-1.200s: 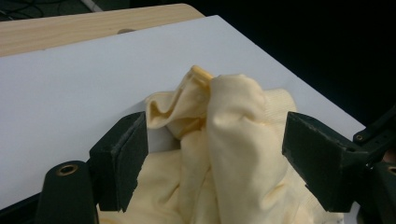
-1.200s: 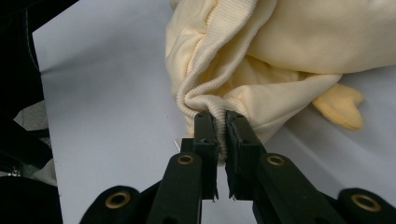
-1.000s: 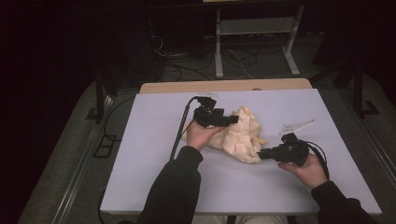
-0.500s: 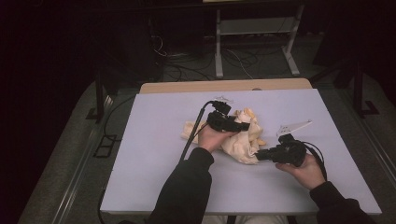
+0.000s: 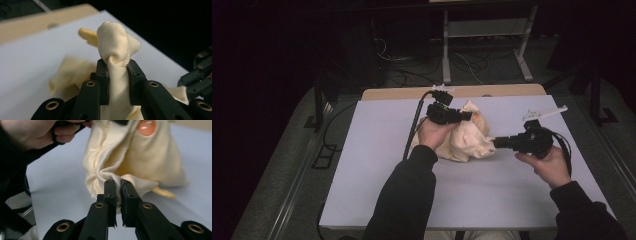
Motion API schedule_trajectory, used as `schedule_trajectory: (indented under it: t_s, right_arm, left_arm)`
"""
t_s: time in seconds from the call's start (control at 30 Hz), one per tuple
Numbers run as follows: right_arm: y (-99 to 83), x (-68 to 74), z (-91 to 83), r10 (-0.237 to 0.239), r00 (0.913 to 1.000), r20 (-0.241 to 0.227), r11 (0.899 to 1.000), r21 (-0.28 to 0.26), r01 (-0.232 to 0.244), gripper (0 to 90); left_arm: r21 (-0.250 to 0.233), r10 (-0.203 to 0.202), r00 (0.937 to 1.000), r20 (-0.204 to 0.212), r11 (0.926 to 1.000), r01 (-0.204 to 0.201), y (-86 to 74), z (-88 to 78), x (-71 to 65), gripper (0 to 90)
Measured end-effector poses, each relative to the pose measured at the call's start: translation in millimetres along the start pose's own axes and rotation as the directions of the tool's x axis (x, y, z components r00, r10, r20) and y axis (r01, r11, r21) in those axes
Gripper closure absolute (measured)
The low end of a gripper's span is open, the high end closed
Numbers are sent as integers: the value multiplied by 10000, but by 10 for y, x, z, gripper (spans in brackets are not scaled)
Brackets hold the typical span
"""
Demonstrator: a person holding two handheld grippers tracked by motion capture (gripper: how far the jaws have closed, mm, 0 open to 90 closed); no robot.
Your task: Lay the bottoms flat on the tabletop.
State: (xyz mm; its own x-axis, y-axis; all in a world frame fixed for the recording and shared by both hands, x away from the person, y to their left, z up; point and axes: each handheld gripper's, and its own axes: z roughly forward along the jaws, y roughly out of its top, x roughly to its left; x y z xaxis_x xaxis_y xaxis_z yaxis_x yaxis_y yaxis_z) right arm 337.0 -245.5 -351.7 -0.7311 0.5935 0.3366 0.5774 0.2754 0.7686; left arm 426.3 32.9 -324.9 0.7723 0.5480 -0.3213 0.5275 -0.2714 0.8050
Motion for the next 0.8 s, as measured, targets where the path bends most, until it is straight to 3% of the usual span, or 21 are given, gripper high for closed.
schedule_trajectory:
  t_s: [0.13,0.27,0.4,0.57,0.67,0.8]
  right_arm:
    - [389,56,-205,-354,9986,404,9989,-288,366,826]
    - [774,161,-403,-796,9928,898,9943,-630,855,826]
    - [1066,223,-511,-933,9857,1403,9898,-935,1070,827]
    - [1282,281,-546,-732,9798,1860,9872,-1260,977,827]
    - [1399,325,-591,-683,9795,1898,9837,-1510,978,827]
    - [1567,414,-742,-714,9796,1876,9707,-2129,1115,827]
  left_arm:
    - [-793,148,9993,-331,9967,-174,237,-221,-57,737]
    - [-1658,83,9985,-543,9860,-172,458,-453,-83,737]
    - [-2113,234,9948,-991,9764,-440,644,-667,-135,738]
    - [-2371,527,9863,-1564,9674,-893,821,-876,-226,737]
    - [-2529,649,9853,-1580,9619,-1040,917,-978,-252,737]
    - [-3008,684,9865,-1489,9472,-1111,1037,-1113,-291,736]
